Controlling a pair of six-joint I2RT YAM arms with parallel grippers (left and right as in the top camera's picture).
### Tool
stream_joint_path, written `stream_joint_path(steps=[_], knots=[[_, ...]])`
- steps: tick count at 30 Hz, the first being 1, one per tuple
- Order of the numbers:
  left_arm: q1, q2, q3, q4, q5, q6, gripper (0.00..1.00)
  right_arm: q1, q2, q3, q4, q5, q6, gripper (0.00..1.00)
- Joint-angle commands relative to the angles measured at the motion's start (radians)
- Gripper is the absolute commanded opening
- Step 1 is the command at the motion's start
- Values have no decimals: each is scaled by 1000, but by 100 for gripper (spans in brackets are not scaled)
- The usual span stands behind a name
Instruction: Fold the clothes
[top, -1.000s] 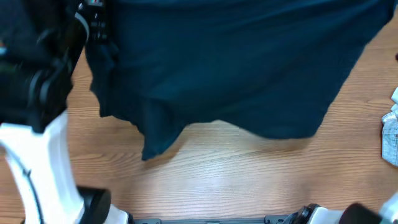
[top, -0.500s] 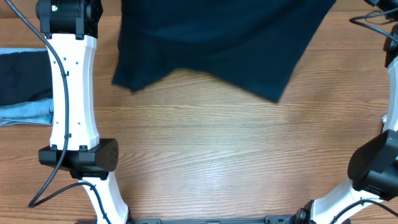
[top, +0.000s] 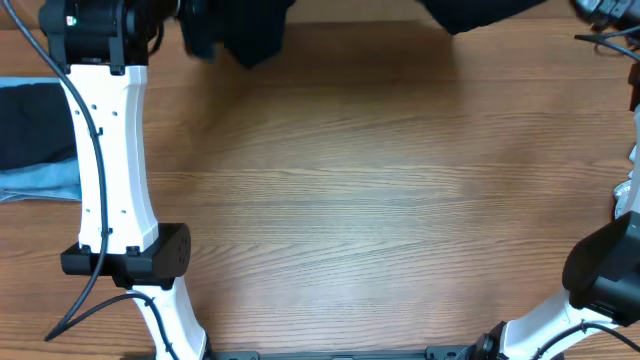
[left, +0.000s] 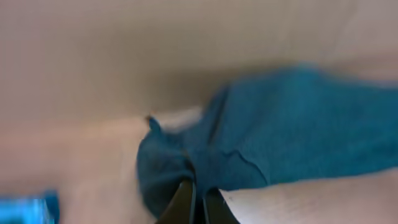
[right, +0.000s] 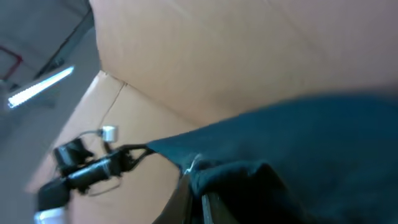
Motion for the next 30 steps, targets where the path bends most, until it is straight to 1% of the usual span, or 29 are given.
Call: stream_joint_path(steps=[1,4,5,7,9,12,15,21,23,24,26,28,29,30], knots=[[-10,-23,8,-130,14,27,5,-3,-22,16,-180,-77,-111,4],[-21,-23,8,-247,29,27,6,-3,-22,16,-407,-63,-240,4],[-22,-23,8,-275,29,27,8,-3,-22,16,-498,-34,-278,4],[-24,-23,8,-312,29,27,8,-2,-22,16,-615,26,-340,4],[-24,-23,8,-344,29,27,8,2,-22,16,-768,127,-390,4],[-24,-23,3,-385,29,23,6,14,-22,16,-980,295,-522,4],[-43,-24,-31,-385,36,5,6,26,-22,16,-1120,436,-620,4],[-83,-24,-140,-385,21,0,12,26,-23,16,-1291,610,-756,4],[-87,-24,-175,-385,22,-2,22,26,-23,16,-1319,645,-786,4],[-89,-24,-193,-385,22,-5,23,26,-23,16,-1329,652,-794,5],[-89,-24,-202,-385,22,-19,29,26,-23,16,-1336,654,-806,12],[-89,-27,-200,-385,21,-19,30,26,-23,16,-1340,654,-806,19],[-87,-35,-200,-385,22,-19,31,25,-23,17,-1343,654,-806,21],[-86,-50,-200,-385,21,-19,32,23,-23,18,-1344,655,-806,21]])
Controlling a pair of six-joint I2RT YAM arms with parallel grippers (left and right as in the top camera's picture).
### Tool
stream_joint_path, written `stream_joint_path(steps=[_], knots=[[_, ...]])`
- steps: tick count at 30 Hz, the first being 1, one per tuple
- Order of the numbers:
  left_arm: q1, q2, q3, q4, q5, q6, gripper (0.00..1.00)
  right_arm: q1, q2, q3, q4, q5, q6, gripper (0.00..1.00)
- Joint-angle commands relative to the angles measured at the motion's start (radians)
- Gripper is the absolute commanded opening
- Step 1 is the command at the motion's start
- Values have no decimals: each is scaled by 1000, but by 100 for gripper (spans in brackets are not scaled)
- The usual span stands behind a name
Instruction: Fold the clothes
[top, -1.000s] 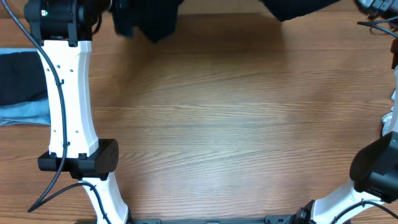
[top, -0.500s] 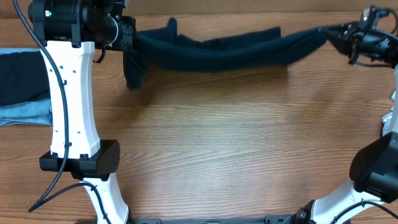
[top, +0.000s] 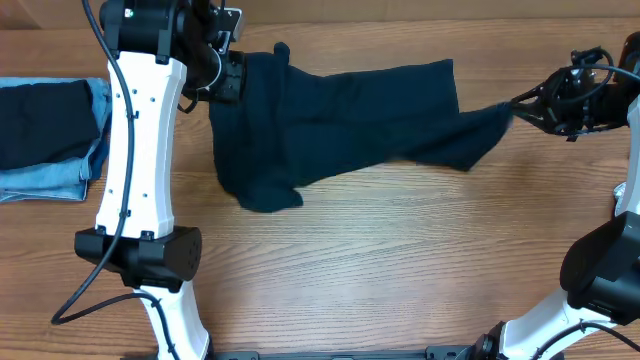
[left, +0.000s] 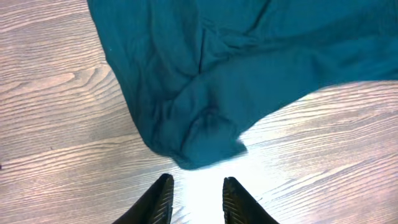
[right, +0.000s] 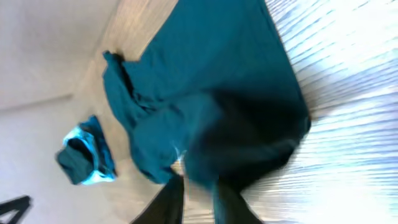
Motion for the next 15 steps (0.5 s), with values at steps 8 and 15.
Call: stream_joint_path(steps=[8,15], knots=[[-10,-126,-2,-2,23,-14,39,-1,-23,12,6,151,-37,30],[-94,-104,-105,14,-50,-14,36,54,-23,11,30,158,-79,40]])
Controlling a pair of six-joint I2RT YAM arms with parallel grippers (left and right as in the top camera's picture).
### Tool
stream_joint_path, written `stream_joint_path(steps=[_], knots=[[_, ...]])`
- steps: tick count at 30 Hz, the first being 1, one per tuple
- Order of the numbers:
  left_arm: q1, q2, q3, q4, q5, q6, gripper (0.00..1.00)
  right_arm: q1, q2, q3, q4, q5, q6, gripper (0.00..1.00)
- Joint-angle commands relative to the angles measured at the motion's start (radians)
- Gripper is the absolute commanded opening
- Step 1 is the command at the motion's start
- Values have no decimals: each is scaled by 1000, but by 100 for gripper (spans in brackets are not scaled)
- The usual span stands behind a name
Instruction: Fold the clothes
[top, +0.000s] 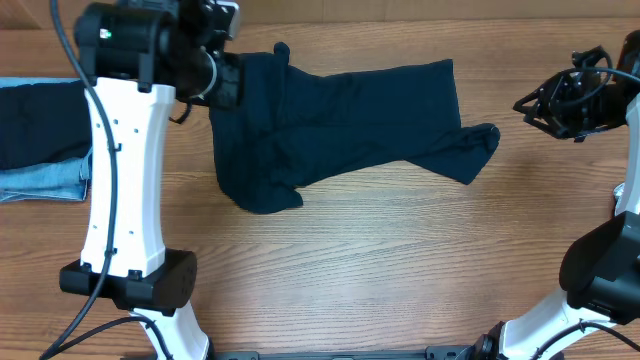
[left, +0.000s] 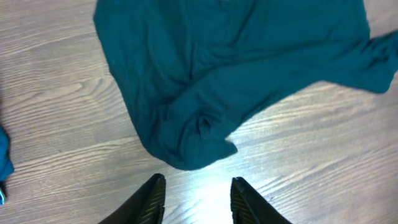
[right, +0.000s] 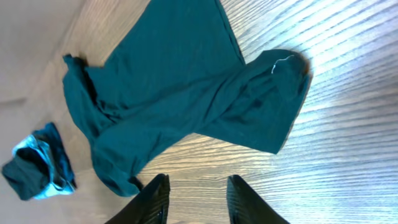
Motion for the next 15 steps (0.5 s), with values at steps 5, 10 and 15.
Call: stream_joint_path(steps=[5,10,15], knots=[[-143,50,-262,114,-72,-17,36,100,-23,10,29,129,-6,48],[-175,52,-478,250,-93,-60,36,109,-23,10,47,159,52,59],[-190,52,-660,339,-97,-66,37,107,-23,10,50,163,52,62]])
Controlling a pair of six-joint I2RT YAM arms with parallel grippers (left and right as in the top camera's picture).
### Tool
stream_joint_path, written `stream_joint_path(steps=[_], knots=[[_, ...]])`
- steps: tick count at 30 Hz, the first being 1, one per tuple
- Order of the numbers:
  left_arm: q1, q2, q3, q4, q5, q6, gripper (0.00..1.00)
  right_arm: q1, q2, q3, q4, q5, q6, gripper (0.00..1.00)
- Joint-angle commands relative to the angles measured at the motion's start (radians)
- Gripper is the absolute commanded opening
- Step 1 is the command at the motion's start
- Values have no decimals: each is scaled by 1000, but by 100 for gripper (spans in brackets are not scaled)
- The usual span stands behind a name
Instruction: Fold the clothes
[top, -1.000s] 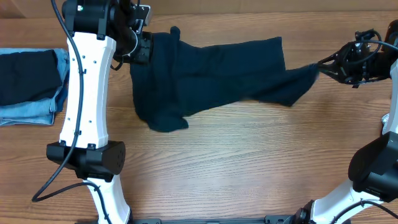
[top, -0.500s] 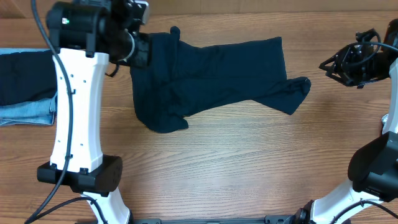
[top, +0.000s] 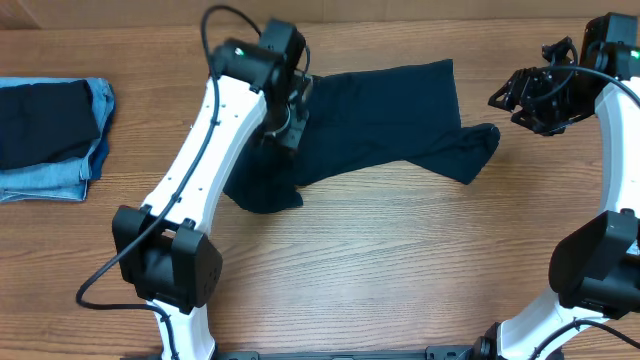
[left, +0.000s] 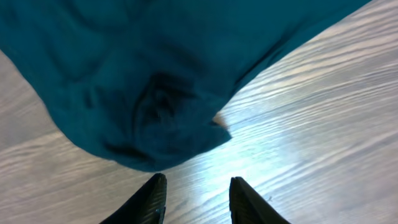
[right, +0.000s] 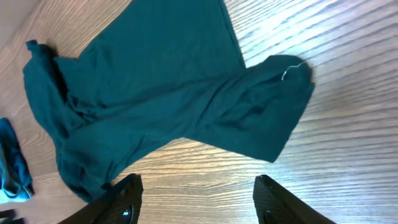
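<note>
A dark teal garment (top: 370, 120) lies spread and rumpled across the back of the wooden table, its bunched end (left: 161, 118) near the front left and a folded corner (right: 280, 112) at the right. My left gripper (left: 196, 199) is open just over the bunched end, holding nothing. My right gripper (right: 202, 199) is wide open, high above the table to the right of the garment, and empty. In the overhead view the left gripper (top: 285, 125) sits over the garment's left part and the right gripper (top: 515, 100) hangs beyond its right corner.
A stack of folded clothes (top: 45, 135), black on light blue denim, lies at the far left edge of the table (top: 400, 270). Bare wood fills the front half of the table.
My left arm has moved from the garment's back left corner down over its bunched front end. The right gripper has opened wider and risen a little. The garment lies as before.
Both grippers were shut on the teal garment, holding it up beyond the table's back edge. Then it lay draped on the table, the left gripper open, the right jaws still at its corner. Then both grippers were open and clear, and now the left one hovers over the bunched end.
</note>
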Motion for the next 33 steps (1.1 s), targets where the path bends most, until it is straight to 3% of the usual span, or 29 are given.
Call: stream_joint_path(steps=[1,7,10,18,22,27,33], knots=[[-14,2,-140,67,-28,-24,37,-5,-23,10,9,22,11,62],[-32,2,-311,268,-61,-23,42,-5,-23,10,10,22,11,62],[-36,2,-385,372,-128,-5,50,-5,-23,10,9,23,7,62],[-22,6,-425,507,-135,31,58,-5,-23,11,8,22,7,62],[-21,27,-425,514,-130,45,56,-5,-23,10,8,22,7,62],[-23,47,-426,478,-84,45,45,-5,-23,10,8,26,7,62],[-23,47,-443,451,-68,44,46,-5,-23,10,9,26,7,62]])
